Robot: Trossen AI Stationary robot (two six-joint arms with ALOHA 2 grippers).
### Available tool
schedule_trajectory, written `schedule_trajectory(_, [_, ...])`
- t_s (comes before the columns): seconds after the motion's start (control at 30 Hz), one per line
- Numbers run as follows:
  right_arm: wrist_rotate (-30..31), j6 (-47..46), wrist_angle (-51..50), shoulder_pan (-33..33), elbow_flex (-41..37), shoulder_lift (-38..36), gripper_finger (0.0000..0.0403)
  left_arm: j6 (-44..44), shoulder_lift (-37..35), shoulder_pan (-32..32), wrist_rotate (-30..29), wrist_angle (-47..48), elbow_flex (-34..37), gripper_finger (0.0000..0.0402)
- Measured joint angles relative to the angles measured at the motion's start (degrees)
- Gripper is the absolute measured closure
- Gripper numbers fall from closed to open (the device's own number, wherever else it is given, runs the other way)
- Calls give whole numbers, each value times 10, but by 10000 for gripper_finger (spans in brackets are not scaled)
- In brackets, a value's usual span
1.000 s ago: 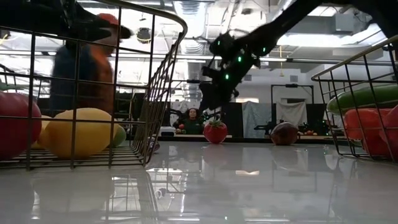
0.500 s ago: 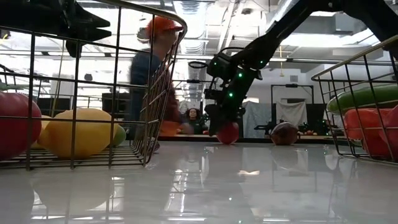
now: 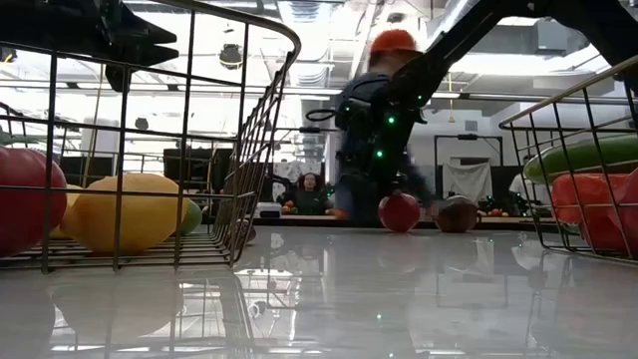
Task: Sort produce into baskets
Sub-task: Put the red tomato into the left wire basket
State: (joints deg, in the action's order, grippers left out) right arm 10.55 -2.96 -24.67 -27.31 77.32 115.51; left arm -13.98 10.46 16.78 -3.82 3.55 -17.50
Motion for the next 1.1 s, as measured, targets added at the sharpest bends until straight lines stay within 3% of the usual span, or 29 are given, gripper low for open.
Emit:
schedule_trajectory(0.2, [1,23,-17,18,1,-40,107,0,0,0,0,0,0,269])
schedule_trajectory(0.4, [-13,71,-97,35,1,-65,104,0,0,0,0,0,0,269])
schedule_trajectory(0.63, [-60,71,-166,32,1,-66,46,-7,0,0,1,0,0,269])
schedule_trajectory(0.77, [-57,71,-219,33,16,-66,8,-2,0,0,1,0,0,269])
schedule_trajectory(1.1, [-26,-6,-313,48,23,-66,20,5,0,0,2,0,0,269])
